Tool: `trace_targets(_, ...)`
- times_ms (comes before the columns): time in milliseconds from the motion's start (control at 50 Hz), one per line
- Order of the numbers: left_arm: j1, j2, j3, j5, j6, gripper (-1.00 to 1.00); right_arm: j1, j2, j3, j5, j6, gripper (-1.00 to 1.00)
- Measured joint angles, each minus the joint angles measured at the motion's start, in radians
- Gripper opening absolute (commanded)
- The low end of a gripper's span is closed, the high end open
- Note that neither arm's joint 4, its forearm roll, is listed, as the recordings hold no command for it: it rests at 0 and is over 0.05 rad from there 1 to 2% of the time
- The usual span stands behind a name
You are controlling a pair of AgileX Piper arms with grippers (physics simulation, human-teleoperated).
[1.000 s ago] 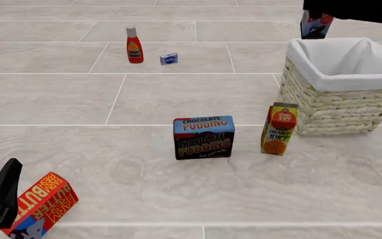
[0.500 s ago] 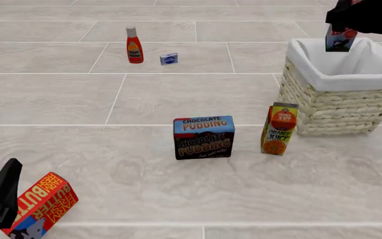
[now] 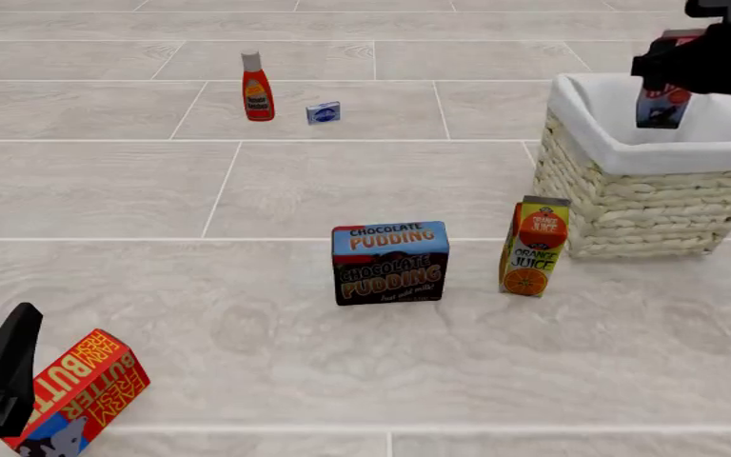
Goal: Pick the milk and place it in the basket.
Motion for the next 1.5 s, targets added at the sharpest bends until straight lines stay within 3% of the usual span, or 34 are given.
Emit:
trace_targets(1320, 0.0, 0.0, 0.0, 0.0, 0.0, 1.0, -0.066, 0.273, -0.113, -0.005, -0.013, -1.0)
trace_targets(1340, 0.0, 0.0, 0.0, 0.0, 0.0, 1.0, -0.066, 0.273, -0.113, -0.005, -0.013, 1.0)
trace_targets(1500, 0.0, 0.0, 0.0, 0.0, 0.0, 1.0, -0.067, 0.269, -0.12, -0.005, -0.004, 1.0)
